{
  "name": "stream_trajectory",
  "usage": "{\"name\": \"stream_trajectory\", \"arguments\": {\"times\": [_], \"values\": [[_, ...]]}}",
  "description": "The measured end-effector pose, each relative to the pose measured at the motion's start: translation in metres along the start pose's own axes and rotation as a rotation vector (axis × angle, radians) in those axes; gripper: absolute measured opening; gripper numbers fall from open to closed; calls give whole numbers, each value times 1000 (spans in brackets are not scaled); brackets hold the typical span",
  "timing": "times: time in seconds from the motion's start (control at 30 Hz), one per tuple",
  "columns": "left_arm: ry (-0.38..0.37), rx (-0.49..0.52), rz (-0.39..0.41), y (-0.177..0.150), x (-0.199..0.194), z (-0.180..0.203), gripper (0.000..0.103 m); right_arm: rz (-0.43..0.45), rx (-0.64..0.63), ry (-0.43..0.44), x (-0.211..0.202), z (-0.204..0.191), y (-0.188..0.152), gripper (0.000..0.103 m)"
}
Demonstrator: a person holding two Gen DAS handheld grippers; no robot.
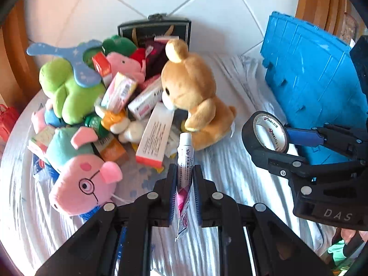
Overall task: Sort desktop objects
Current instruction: 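Lift and carry the tube and tape roll with both tools over the crate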
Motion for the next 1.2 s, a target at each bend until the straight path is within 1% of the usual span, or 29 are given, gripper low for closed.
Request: {"name": "stream_trajectory", "arguments": {"times": [0.03, 0.1, 0.13, 0.17, 0.23, 0.3, 0.37, 0.47, 0.53, 0.57, 0.6, 0.67, 0.73, 0.8, 0.87, 0.93, 1.0, 1.03, 1.1, 1.13, 1.2], "values": [[2, 1, 22, -8, -19, -18, 14, 28, -10, -6, -21, 6, -13, 55], [14, 0, 66, 4, -37, -16, 13, 82, -29, -25, -22, -18, -3, 55], [14, 2, 91, 11, -52, -18, 13, 109, -36, -35, -41, -18, 2, 55], [16, 5, 116, 17, -63, -14, 14, 138, -46, -44, -69, -12, 4, 55], [6, 13, 173, 31, -82, -4, 13, 192, -59, -66, -102, -9, 22, 55], [-17, 20, 224, 48, -99, 10, 13, 247, -75, -91, -134, -7, 32, 55], [-36, 29, 272, 62, -121, 17, 13, 287, -76, -112, -156, -3, 40, 55], [-71, 47, 333, 86, -150, 32, 14, 346, -52, -119, -194, 20, 52, 55], [-111, 61, 361, 107, -163, 57, 14, 385, -33, -157, -224, 40, 56, 55], [-106, 65, 365, 116, -169, 71, 13, 405, -22, -186, -239, 51, 57, 54], [-118, 82, 380, 124, -176, 85, 14, 417, -15, -216, -252, 62, 57, 55], [-150, 101, 393, 138, -189, 112, 14, 439, 5, -282, -278, 86, 53, 55], [-198, 127, 399, 153, -200, 141, 14, 447, 30, -344, -297, 107, 44, 55], [-237, 157, 383, 167, -209, 173, 14, 426, 62, -401, -318, 139, 33, 55], [-269, 189, 347, 184, -211, 210, 14, 382, 104, -428, -328, 173, 27, 55], [-308, 219, 285, 203, -206, 246, 14, 337, 141, -440, -336, 204, 24, 55], [-334, 224, 201, 218, -193, 278, 13, 294, 174, -444, -339, 235, 26, 55], [-335, 232, 161, 223, -184, 292, 13, 267, 193, -446, -337, 250, 28, 55], [-307, 265, 86, 226, -159, 327, 13, 203, 236, -456, -325, 280, 30, 55], [-292, 289, 48, 222, -145, 340, 13, 162, 260, -458, -316, 295, 28, 55], [-255, 322, -39, 210, -114, 366, 13, 80, 298, -422, -294, 317, 20, 55]]}}
Point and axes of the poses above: each gripper's, at about its wrist camera, not at the fingertips, and x roughly the way its jaws point, z to its right, y to its top, the point moved 3 cm from there along x, roughly the way its jaws point, and after that the axes turned 10 degrees about y, right-handed, at the moved point
